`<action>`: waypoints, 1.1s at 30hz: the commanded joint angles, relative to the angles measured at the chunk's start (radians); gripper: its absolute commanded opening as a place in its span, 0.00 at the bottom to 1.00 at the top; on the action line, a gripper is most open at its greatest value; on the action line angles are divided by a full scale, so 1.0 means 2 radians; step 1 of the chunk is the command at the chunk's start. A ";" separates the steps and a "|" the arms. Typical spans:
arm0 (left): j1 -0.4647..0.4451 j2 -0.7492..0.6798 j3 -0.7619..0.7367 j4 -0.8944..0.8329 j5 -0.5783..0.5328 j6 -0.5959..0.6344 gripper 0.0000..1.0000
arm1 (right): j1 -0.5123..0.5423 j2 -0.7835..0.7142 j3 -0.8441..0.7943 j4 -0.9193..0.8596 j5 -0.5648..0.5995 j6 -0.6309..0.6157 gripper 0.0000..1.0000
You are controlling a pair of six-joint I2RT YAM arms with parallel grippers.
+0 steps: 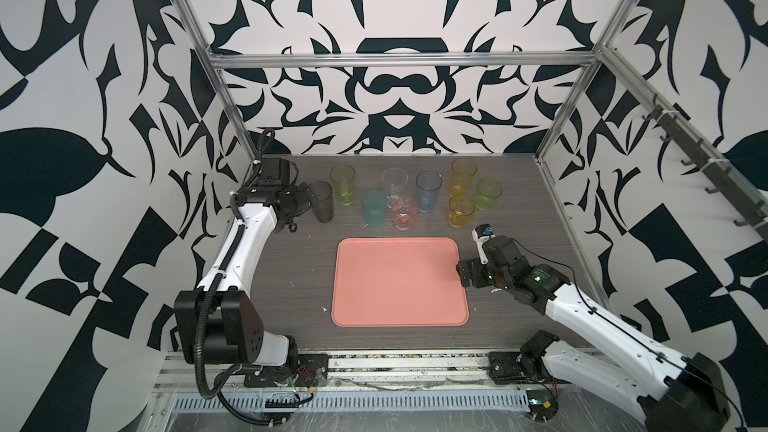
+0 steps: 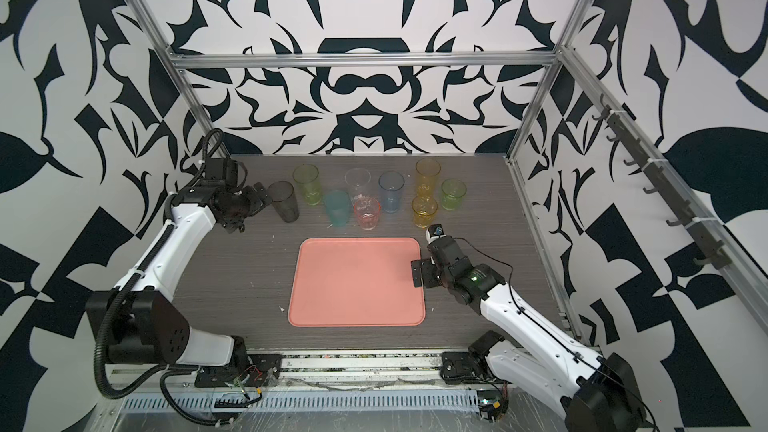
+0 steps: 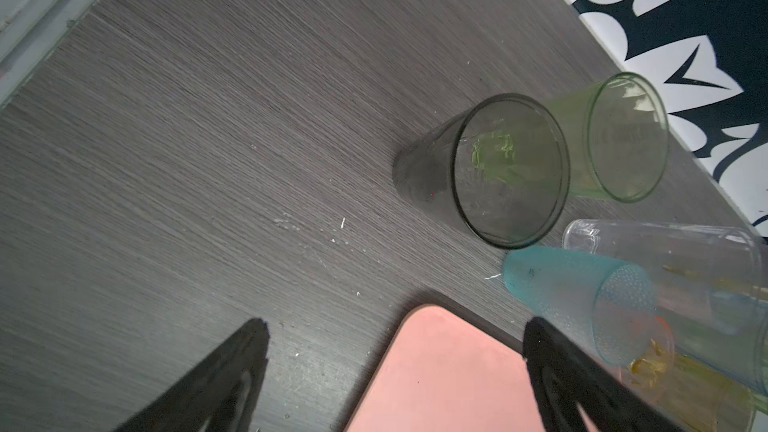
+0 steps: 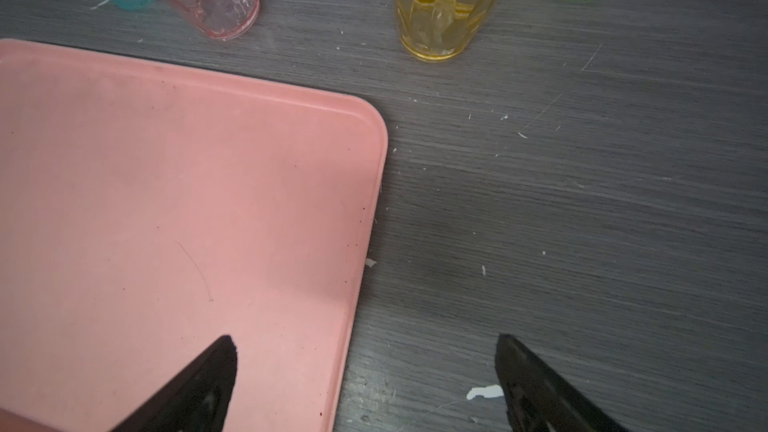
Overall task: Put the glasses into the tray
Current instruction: 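Release the tray and lift right gripper while left gripper reaches the dark grey cup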
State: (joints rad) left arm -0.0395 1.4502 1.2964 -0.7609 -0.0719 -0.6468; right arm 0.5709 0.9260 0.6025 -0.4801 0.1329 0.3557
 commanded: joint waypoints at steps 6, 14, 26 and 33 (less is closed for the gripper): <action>-0.001 0.047 0.049 -0.025 0.017 0.015 1.00 | -0.001 -0.017 -0.003 0.020 0.020 0.004 1.00; -0.001 0.093 0.087 -0.058 0.024 0.027 0.92 | -0.001 -0.020 -0.004 0.021 0.022 0.007 1.00; 0.000 0.156 0.142 -0.083 0.027 0.045 0.65 | -0.001 -0.022 -0.004 0.020 0.024 0.007 1.00; -0.001 0.191 0.176 -0.103 0.014 0.055 0.53 | -0.001 -0.015 -0.003 0.021 0.014 0.003 1.00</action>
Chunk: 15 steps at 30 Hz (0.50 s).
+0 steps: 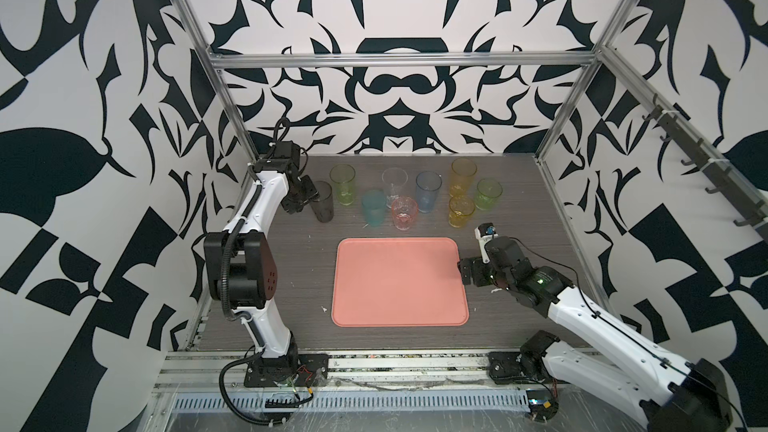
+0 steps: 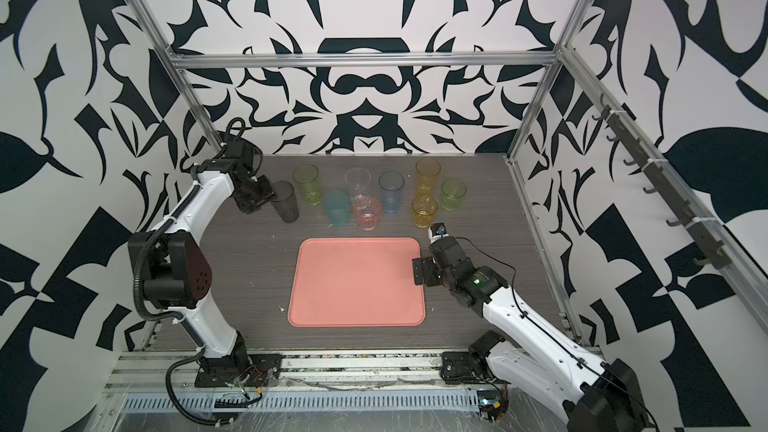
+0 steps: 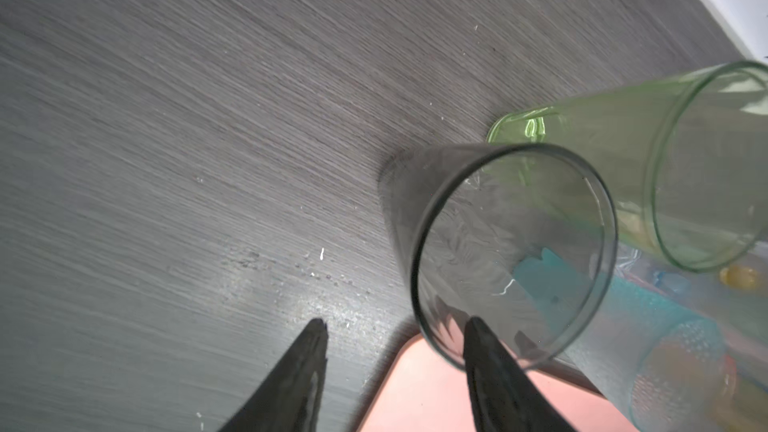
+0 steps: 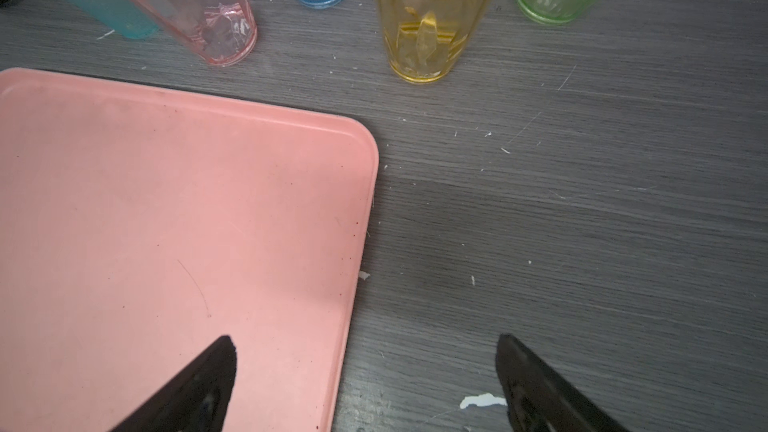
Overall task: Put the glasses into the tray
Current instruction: 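Release the tray and lift right gripper while left gripper reaches the dark grey cup, then grasp the dark grey cup with the left gripper and lift it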
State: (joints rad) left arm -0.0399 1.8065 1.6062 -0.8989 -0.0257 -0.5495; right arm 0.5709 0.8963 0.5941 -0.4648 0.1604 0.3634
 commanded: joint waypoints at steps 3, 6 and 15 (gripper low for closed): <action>0.000 0.029 0.038 -0.048 -0.012 0.010 0.47 | -0.001 0.002 0.001 0.013 0.000 -0.001 1.00; 0.000 0.046 0.053 -0.063 -0.012 0.016 0.38 | -0.001 0.004 0.001 0.013 0.000 -0.001 0.99; 0.000 0.064 0.064 -0.075 -0.016 0.022 0.22 | -0.001 0.004 0.001 0.015 -0.003 -0.004 0.99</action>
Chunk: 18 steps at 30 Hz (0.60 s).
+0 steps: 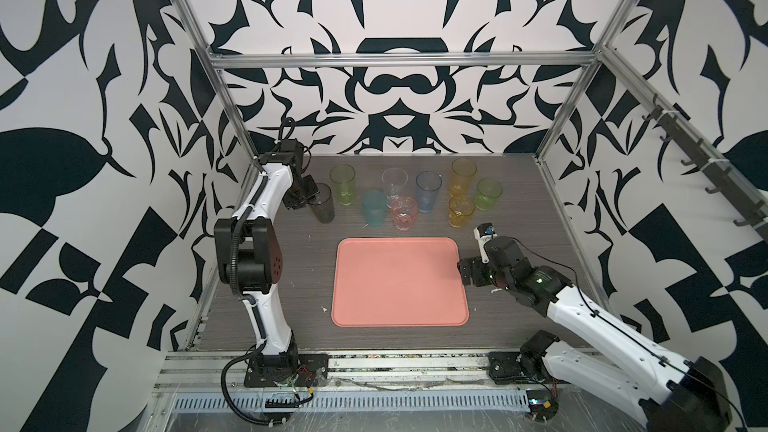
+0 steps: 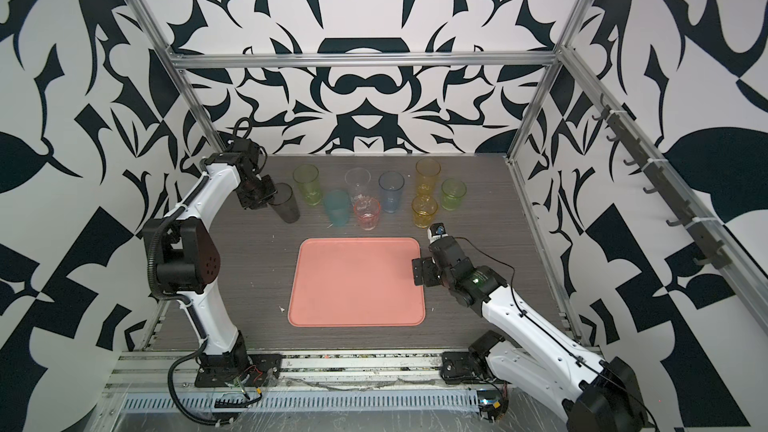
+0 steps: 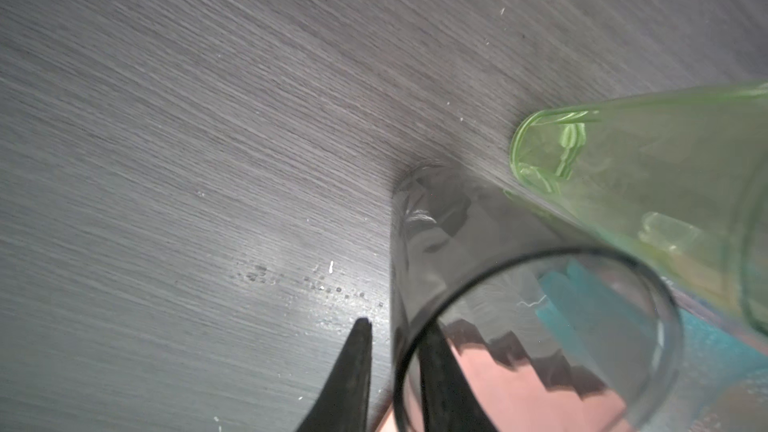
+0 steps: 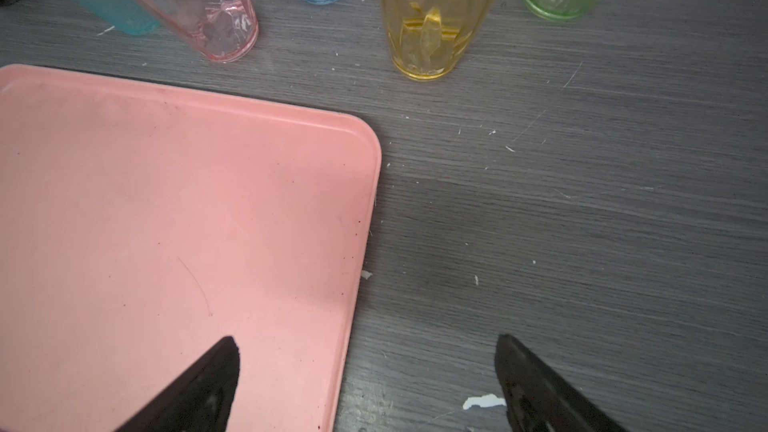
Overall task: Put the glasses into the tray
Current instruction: 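Grasp the dark grey cup with the left gripper and lift it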
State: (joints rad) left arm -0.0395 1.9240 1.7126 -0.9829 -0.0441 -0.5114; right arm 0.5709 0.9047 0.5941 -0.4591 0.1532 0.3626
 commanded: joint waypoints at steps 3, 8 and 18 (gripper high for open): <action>-0.001 0.004 0.011 -0.035 -0.012 0.005 0.15 | -0.001 0.001 0.000 0.013 0.000 -0.003 0.99; -0.001 -0.005 0.015 -0.048 -0.022 0.008 0.07 | -0.001 0.003 0.003 0.009 0.004 -0.003 0.99; 0.000 -0.054 0.010 -0.107 -0.031 0.031 0.01 | -0.002 -0.024 -0.005 0.013 0.012 -0.003 0.99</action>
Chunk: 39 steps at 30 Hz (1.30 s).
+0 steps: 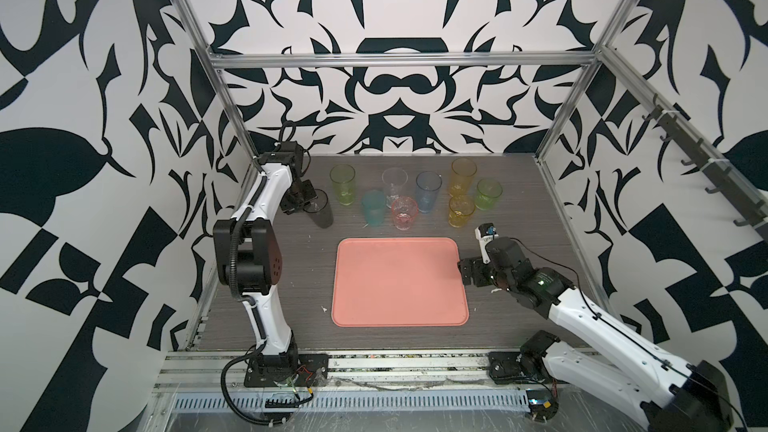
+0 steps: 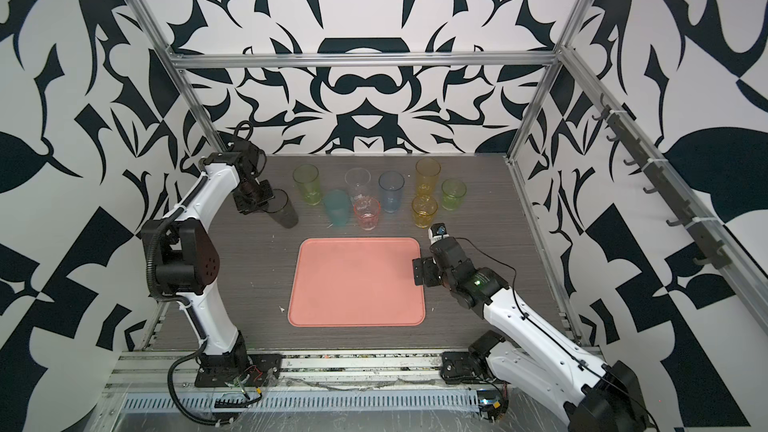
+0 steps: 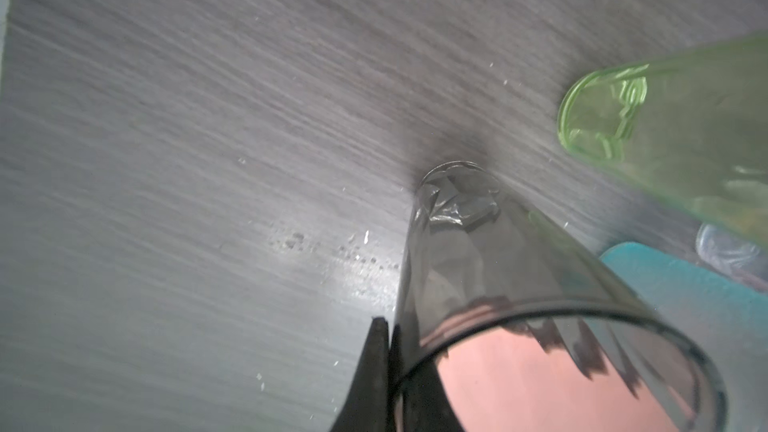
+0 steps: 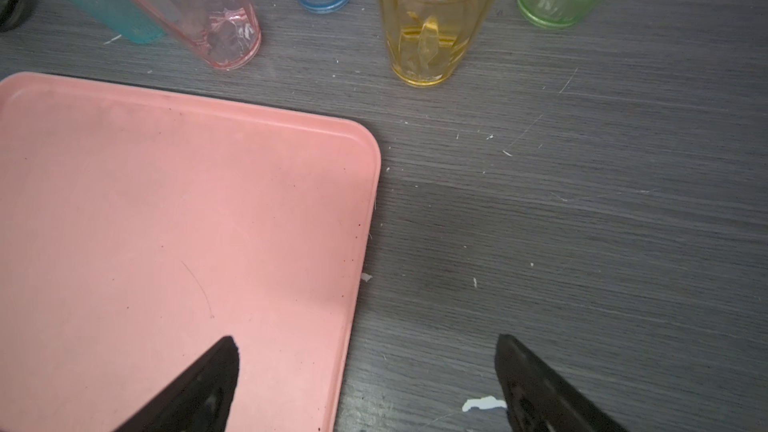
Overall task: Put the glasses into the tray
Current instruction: 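Grasp the dark grey cup with the left gripper and lift it, then carry the dark grey cup over the tray corner and lower it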
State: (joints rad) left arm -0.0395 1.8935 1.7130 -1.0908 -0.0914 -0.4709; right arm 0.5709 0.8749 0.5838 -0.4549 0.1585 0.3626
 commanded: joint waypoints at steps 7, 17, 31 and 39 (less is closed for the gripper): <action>-0.002 -0.089 0.001 -0.102 -0.010 0.027 0.00 | -0.002 -0.005 0.001 0.009 0.009 -0.003 0.99; -0.014 -0.171 -0.007 -0.139 -0.013 0.035 0.00 | -0.001 -0.006 0.001 0.008 0.013 -0.001 0.99; -0.132 -0.205 -0.061 -0.125 -0.032 0.000 0.00 | -0.001 -0.001 0.001 0.010 0.007 -0.002 0.98; -0.188 -0.176 -0.069 -0.115 -0.054 -0.009 0.00 | -0.001 0.002 0.001 0.011 0.003 -0.002 0.98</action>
State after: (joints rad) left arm -0.3935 1.5204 1.5795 -1.2991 -0.1661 -0.4637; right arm 0.5709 0.8791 0.5835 -0.4507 0.1608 0.3626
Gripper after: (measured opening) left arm 0.087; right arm 0.984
